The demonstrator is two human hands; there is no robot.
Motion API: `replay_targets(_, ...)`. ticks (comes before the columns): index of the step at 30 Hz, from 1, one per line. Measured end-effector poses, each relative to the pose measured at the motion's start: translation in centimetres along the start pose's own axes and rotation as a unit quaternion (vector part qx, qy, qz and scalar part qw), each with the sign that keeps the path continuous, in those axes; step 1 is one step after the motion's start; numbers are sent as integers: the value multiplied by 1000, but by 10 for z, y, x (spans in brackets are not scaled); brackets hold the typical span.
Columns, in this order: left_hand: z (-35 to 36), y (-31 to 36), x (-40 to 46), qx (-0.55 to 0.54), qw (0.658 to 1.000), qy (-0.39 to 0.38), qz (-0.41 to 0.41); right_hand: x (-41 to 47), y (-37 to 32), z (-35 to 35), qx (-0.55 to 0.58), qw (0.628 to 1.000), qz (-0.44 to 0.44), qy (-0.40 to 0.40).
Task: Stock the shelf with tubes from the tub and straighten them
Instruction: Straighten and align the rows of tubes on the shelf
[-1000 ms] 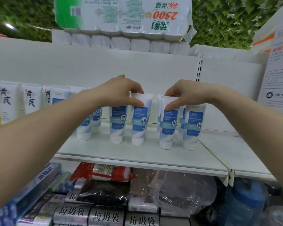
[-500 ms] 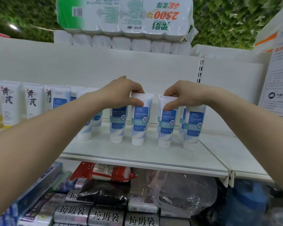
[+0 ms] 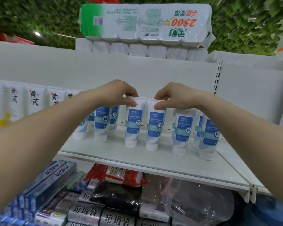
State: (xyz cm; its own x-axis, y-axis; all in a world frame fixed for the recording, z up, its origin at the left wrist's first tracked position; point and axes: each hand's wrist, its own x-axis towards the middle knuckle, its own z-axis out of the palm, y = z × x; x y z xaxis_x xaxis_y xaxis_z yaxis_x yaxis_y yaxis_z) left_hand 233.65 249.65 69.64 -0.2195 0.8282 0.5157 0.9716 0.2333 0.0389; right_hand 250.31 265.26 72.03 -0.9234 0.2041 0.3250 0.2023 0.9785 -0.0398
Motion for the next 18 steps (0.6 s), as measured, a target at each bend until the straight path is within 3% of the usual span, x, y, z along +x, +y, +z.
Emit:
replay_targets(12, -2, 1, -8, -44, 999, -23, -21, -3, 0, -1, -1, 1000, -13, -13)
replay_targets(15, 1, 0, -18, -13, 999, 40, -11, -2, 3, 3, 1, 1000, -7, -13)
replay_targets(18, 0, 2, -34, 30, 990, 134, 7, -6, 2, 7, 5, 998, -25, 59)
